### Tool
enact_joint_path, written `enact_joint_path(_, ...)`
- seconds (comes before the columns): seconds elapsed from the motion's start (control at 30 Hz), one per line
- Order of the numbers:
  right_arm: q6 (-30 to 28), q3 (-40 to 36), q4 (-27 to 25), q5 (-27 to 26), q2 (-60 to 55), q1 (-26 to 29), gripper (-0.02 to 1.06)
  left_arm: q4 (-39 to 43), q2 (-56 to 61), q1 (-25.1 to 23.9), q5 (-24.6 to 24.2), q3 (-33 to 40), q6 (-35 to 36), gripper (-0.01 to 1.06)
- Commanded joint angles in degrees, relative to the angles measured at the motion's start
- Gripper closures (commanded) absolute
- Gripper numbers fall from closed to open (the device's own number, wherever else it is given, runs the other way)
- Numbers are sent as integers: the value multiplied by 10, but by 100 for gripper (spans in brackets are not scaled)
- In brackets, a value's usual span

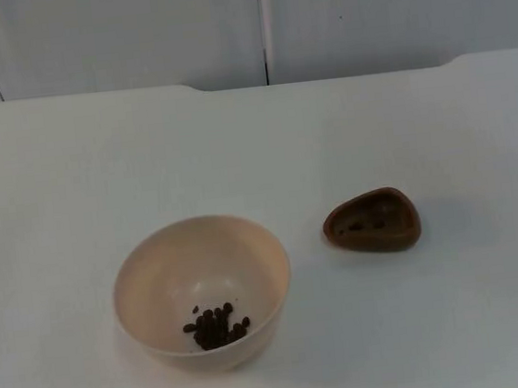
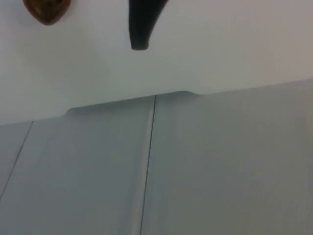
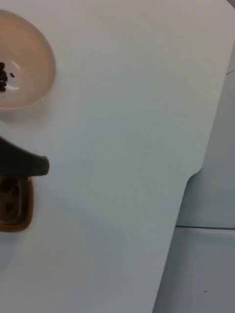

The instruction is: Pick up the bowl with the left hand and pour the coffee beans from the cup into the bowl with the right hand.

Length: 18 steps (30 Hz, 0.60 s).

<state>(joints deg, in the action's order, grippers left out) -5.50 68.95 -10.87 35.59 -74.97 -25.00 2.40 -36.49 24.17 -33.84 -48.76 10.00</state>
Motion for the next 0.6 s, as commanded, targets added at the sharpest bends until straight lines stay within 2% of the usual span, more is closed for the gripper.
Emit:
enact_joint_path(0.0, -5, 0, 1, 18, 24, -3, 30, 4, 5, -2, -21, 1, -7, 30)
enact_joint_path(0.2, -5, -12, 2, 57, 77, -3, 30, 4, 7, -2, -46, 1, -14, 30)
enact_joint_path(0.37, -5, -66, 2, 48, 131, -3, 30, -12, 25, -2, -78, 3, -49, 30)
enact_joint_path(0.57, -31, -149, 2, 40, 212, -3, 30, -40, 85, -2, -84, 32, -53, 30)
